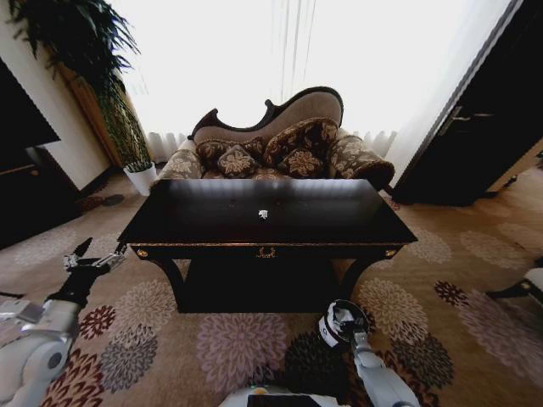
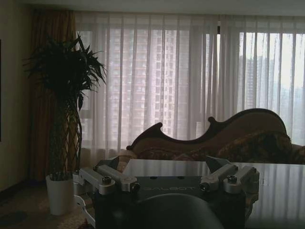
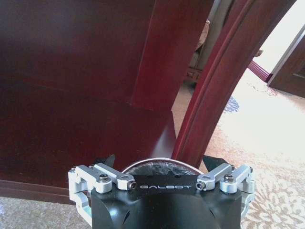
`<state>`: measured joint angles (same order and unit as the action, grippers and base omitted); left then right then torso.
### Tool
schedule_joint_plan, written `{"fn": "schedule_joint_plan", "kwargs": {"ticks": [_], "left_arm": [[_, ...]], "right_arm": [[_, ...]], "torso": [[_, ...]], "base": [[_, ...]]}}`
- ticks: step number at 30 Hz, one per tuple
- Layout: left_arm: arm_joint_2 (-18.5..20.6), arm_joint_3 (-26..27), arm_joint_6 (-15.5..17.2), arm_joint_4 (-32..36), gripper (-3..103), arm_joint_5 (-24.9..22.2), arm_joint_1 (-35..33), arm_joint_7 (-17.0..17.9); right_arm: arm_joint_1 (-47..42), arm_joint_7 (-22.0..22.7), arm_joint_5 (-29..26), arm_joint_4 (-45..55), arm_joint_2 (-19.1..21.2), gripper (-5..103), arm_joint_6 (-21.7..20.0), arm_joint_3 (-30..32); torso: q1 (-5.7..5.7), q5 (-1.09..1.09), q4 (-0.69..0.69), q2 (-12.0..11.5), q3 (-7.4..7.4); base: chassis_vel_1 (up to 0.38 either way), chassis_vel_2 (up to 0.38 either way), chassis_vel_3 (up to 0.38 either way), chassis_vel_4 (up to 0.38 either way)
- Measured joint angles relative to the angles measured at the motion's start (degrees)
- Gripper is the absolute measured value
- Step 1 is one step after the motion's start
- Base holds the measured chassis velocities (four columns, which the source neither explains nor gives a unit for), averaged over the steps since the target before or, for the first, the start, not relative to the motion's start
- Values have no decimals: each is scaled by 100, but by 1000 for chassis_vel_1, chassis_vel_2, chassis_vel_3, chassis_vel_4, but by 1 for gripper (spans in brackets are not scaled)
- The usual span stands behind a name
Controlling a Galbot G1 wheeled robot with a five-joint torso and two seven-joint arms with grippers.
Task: Move to the front of the table and place the trash on the table into the trash bin.
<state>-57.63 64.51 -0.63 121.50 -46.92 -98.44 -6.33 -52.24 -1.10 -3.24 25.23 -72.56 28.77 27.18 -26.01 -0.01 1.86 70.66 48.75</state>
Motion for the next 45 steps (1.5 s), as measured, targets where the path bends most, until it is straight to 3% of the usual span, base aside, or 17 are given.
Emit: {"fn": "schedule_joint_plan", "kwargs": {"ticks": [8, 11, 14, 16, 20, 22, 28, 36, 45], "left_arm": [[0, 0, 0, 0, 100, 0, 0, 0], [0, 0, 0, 0, 100, 0, 0, 0], [0, 0, -1, 0, 100, 0, 0, 0], [0, 0, -1, 0, 100, 0, 0, 0], [0, 0, -2, 0, 100, 0, 0, -1], [0, 0, -1, 0, 100, 0, 0, -1], [0, 0, -2, 0, 100, 0, 0, 1], [0, 0, -2, 0, 100, 0, 0, 0], [0, 0, -1, 0, 100, 0, 0, 0]], "right_arm": [[-246, 18, -40, 558, -24, 100, -107, 11], [-710, 25, -234, 1386, -137, 100, -197, -3], [-1694, 43, -595, 2878, -291, 100, -397, 19], [-1870, 52, -651, 3117, -307, 100, -422, 32], [-2986, 108, -1252, 4911, -402, 100, -651, 190], [-3151, 112, -1353, 5180, -425, 100, -679, 232], [-4514, 140, -2029, 7332, -528, 100, -866, 471], [-5454, 255, -2240, 8631, -526, 100, -809, 877], [-5868, 353, -2323, 9687, -554, 100, -827, 982]], "torso": [[0, -2, 0, 0, 0], [0, 1, 0, 0, 0], [0, 0, 0, 0, -1], [0, 0, 1, 0, -1], [1, -3, 0, 0, -1], [0, -3, 0, 1, -1], [1, 0, 0, 1, -1], [1, -1, 0, 0, -1], [1, -1, -1, 0, -1]], "base": [[0, 0, 0, 0], [0, 0, 0, 0], [0, 0, 0, 0], [0, 0, 0, 0], [0, 0, 0, 0], [0, 0, 0, 0], [0, 0, 0, 0], [0, 0, 0, 0], [0, 0, 0, 0]]}}
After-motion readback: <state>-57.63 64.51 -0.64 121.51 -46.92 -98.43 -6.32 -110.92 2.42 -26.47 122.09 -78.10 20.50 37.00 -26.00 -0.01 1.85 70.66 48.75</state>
